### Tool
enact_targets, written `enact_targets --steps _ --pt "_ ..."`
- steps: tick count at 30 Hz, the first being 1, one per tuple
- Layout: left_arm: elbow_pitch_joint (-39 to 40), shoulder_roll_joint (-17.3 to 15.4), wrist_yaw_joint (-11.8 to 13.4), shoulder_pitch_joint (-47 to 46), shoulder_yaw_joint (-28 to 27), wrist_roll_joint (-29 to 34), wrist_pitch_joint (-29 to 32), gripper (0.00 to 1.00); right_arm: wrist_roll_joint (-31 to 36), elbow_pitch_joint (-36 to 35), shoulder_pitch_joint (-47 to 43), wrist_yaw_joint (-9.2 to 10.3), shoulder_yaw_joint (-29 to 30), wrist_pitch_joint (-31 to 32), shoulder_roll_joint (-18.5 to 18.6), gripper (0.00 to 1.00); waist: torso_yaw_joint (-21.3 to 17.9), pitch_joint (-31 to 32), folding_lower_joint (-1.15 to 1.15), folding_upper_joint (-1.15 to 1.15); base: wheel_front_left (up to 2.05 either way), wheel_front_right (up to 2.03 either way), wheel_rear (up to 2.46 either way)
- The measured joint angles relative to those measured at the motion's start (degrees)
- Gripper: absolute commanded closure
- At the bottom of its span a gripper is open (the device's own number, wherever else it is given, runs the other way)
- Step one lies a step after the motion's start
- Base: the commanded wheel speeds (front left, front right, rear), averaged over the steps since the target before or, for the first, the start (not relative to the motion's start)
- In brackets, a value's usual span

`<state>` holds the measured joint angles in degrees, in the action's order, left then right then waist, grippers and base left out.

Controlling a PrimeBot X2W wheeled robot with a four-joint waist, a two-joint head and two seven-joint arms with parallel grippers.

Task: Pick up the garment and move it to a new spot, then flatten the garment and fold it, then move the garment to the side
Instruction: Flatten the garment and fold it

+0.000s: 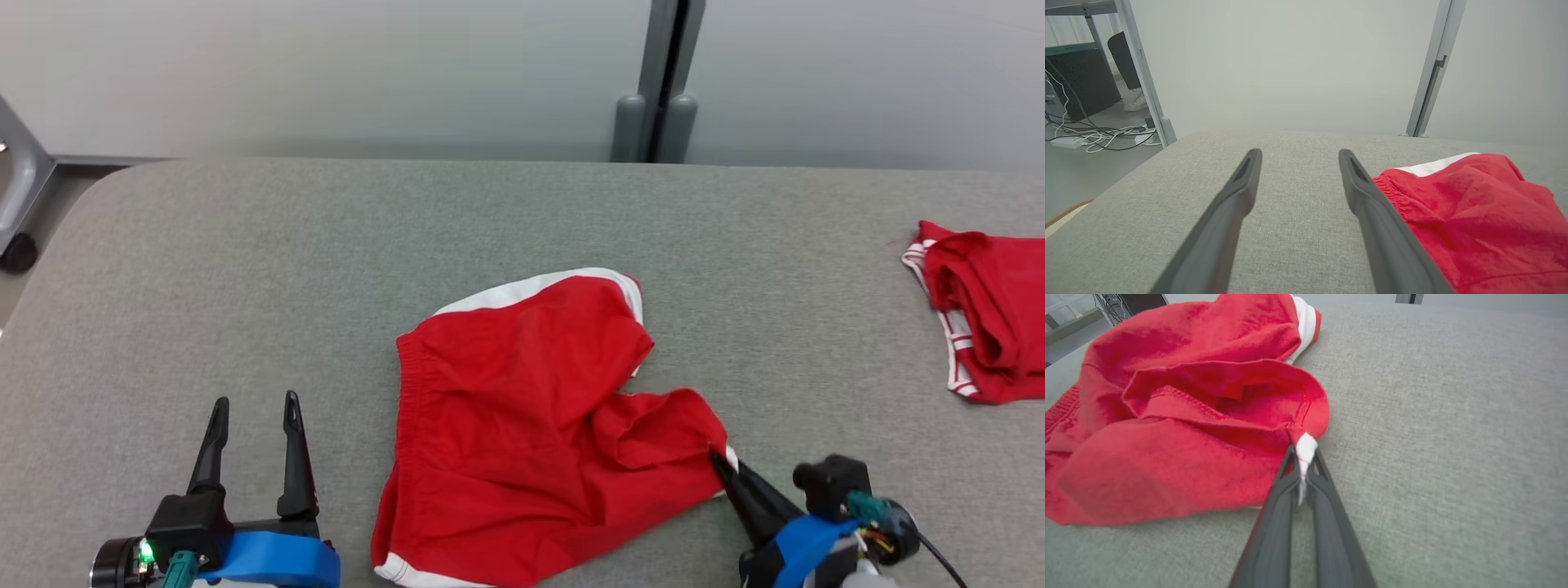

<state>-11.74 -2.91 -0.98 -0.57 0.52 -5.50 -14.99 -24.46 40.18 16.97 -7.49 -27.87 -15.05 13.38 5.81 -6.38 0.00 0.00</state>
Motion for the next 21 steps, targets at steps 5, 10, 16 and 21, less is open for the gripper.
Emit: enact_targets --steps 5,10,16,21 --pt "-0.13 0.00 0.03 0.79 0.23 -0.23 -0.01 0.00 -0.37 -7.39 -7.97 0.00 3.08 0.00 0.78 1.00 -2.26 1.48 0.00 0.00 0.00 0.00 0.00" --pt "0.07 0.00 0.10 1.36 0.41 -0.40 -0.01 0.00 0.01 -14.19 -15.09 0.00 6.12 2.07 1.68 1.00 -4.25 1.91 0.00 0.00 0.00 0.00 0.00" --pt "0.18 0.00 0.11 1.33 0.38 -0.38 0.00 0.00 2.22 -20.05 -19.70 0.00 10.77 5.01 2.14 0.00 -5.27 1.37 0.00 0.00 0.00 0.00 0.00" --pt "0.15 0.00 0.10 1.26 0.31 -0.10 0.00 0.00 5.30 -25.42 -19.91 0.00 13.70 5.22 1.68 0.00 -5.33 1.23 0.00 0.00 0.00 0.00 0.00"
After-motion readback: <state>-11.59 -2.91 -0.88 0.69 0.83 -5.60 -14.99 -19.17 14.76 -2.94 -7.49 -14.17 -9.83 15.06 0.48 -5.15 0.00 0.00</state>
